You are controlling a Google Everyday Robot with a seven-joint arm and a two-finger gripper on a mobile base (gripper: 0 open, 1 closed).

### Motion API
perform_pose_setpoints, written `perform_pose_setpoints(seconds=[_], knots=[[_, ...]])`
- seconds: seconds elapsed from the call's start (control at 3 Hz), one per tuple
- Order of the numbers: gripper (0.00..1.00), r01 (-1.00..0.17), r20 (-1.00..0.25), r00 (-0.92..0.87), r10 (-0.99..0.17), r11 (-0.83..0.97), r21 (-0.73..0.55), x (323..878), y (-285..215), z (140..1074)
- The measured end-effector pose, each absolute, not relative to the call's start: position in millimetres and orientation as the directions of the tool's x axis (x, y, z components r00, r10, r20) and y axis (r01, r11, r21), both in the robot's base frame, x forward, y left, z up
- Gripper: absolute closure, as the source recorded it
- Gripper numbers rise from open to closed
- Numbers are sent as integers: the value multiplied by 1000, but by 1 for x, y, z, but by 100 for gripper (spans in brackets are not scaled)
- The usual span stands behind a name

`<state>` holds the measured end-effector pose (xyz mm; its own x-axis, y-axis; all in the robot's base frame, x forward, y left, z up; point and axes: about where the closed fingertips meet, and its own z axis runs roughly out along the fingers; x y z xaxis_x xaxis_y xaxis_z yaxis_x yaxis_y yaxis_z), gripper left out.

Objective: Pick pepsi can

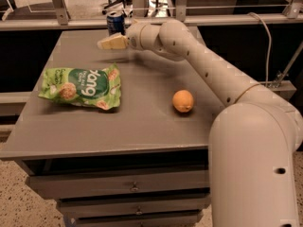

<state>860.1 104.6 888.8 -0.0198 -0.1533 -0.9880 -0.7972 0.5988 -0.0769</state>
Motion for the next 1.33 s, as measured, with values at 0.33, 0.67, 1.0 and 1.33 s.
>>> perform_pose_setpoints(seconds=[0.33, 0.67, 1.0, 1.33], knots=[[16, -797, -989, -12, -148, 599, -80, 874, 109, 884], [40, -814, -990, 13, -139, 574, -91, 880, 115, 887], [64, -831, -990, 38, -139, 546, -109, 875, 114, 898], [87, -845, -994, 32, -100, 528, -80, 864, 94, 922]])
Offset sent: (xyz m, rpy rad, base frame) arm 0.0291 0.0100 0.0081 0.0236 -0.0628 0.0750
